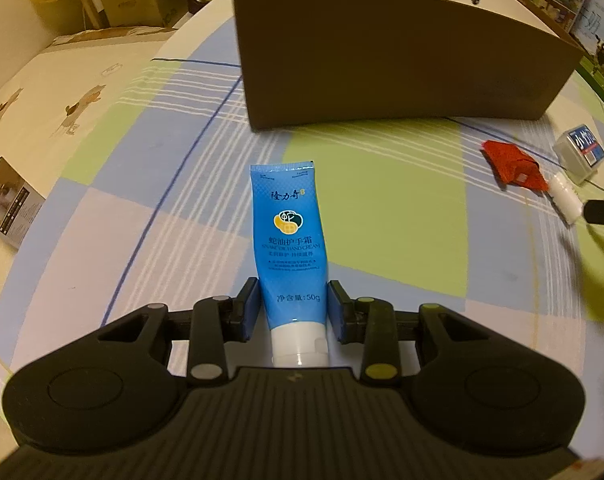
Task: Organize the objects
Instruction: 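Close the left tool on the blue tube while the right tool grasps the pill bottle, then lift the blue tube and white pill bottle and carry them over the brown box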
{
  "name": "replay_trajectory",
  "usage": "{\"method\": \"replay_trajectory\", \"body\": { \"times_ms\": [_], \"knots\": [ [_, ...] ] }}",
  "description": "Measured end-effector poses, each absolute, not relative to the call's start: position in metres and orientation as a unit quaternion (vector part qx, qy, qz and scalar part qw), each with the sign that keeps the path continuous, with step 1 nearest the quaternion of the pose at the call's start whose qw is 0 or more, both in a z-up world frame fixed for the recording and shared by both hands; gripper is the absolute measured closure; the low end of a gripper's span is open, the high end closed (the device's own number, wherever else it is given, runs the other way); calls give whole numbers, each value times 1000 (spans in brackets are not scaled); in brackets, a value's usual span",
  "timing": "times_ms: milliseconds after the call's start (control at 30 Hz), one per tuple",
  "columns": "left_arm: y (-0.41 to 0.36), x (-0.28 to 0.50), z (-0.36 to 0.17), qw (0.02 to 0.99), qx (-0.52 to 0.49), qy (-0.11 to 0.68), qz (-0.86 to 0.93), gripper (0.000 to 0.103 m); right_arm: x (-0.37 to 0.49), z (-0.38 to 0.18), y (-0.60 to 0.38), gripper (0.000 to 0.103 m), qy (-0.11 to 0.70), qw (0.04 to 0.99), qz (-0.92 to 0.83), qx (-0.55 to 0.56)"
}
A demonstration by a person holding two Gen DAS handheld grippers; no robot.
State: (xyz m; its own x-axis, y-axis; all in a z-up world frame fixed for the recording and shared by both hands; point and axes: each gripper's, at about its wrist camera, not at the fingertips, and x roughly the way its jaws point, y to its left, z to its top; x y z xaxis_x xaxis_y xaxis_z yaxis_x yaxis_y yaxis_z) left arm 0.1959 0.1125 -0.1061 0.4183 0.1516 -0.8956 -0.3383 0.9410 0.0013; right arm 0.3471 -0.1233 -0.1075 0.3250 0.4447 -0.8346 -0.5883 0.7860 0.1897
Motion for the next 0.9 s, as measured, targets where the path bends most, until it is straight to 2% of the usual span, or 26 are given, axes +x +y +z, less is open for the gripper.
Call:
{"method": "replay_trajectory", "body": {
  "times_ms": [200, 333, 633, 900],
  "knots": [
    [120, 194, -105, 835, -94, 521, 151, 72, 358, -121, -108, 62, 481, 813, 315, -92],
    [120, 196, -105, 834, -97, 522, 152, 72, 360, -128, -104, 79, 483, 812, 312, -103],
    [115, 196, -105, 832, -93, 526, 149, 73, 332, -126, -119, 79, 485, 807, 324, -86],
    [73, 182, -105, 843, -57, 530, 69, 73, 284, -123, -132, 79, 491, 798, 340, -86]
  ]
}}
